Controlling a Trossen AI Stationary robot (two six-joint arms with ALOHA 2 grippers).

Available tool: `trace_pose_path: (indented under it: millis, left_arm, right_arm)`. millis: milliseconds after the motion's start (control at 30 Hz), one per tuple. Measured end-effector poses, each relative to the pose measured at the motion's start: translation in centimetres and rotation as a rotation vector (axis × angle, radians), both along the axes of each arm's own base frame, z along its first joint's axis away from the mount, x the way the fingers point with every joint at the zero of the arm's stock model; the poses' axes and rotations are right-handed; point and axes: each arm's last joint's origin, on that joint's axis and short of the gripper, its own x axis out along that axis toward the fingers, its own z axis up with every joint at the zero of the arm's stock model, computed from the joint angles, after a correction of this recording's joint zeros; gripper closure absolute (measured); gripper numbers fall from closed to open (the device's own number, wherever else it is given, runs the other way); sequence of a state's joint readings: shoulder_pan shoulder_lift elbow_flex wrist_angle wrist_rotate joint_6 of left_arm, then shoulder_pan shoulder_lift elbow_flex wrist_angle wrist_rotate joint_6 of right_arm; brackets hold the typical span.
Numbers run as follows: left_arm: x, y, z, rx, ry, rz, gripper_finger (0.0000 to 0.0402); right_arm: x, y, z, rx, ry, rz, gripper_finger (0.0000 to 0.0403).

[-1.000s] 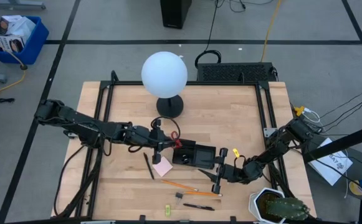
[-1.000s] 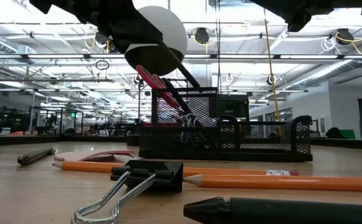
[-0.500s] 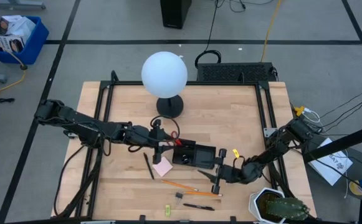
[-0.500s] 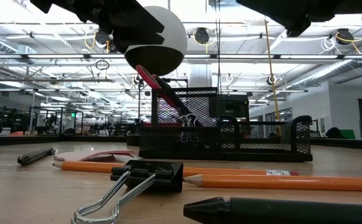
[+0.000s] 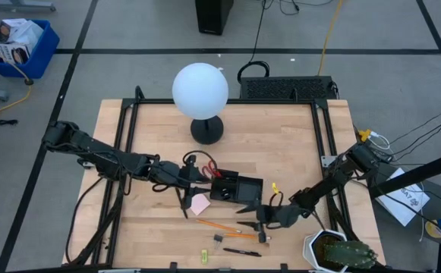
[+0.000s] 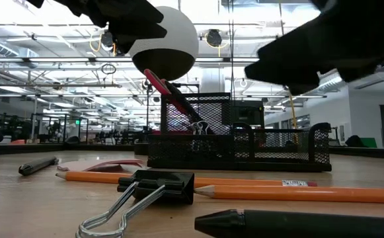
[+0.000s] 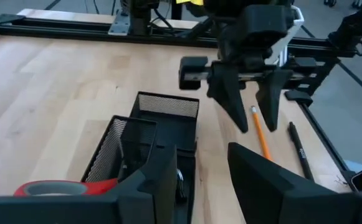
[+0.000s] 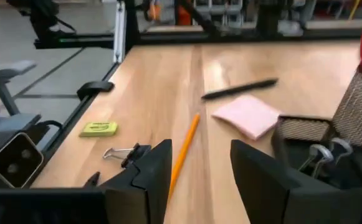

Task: Pick and place office supplies into organizer
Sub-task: Put the yellow pencil into the desk organizer

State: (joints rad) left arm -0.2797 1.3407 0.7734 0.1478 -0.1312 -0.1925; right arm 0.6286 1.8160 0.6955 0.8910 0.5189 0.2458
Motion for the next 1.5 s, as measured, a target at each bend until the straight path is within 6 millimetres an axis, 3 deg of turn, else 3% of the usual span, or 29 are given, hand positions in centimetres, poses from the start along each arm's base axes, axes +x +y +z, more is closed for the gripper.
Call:
trace_pose_path:
  millis: [233,500,1033,1500]
  left_arm:
    - [-0.1,-0.2,0.0,-0.017,0.006,0.002,0.0256]
    - [-0.1,-0.2,-0.2,-0.036,0.023,0.016,0.0252]
    - [-0.2,-0.2,-0.3,-0.026,0.036,0.025,0.0252]
    - [-0.3,-0.2,-0.4,-0.02,0.045,0.031,0.0252]
  right_arm:
    - [2.3,2.0,1.0,0.03,0.164,0.03,0.0248]
    - [2.7,3.0,-1.7,0.104,0.305,-0.005,0.0248]
    - [3.6,3.2,-6.3,0.085,0.3,-0.028,0.0253]
    - [3.7,3.0,-6.5,0.024,0.276,-0.009,0.0306]
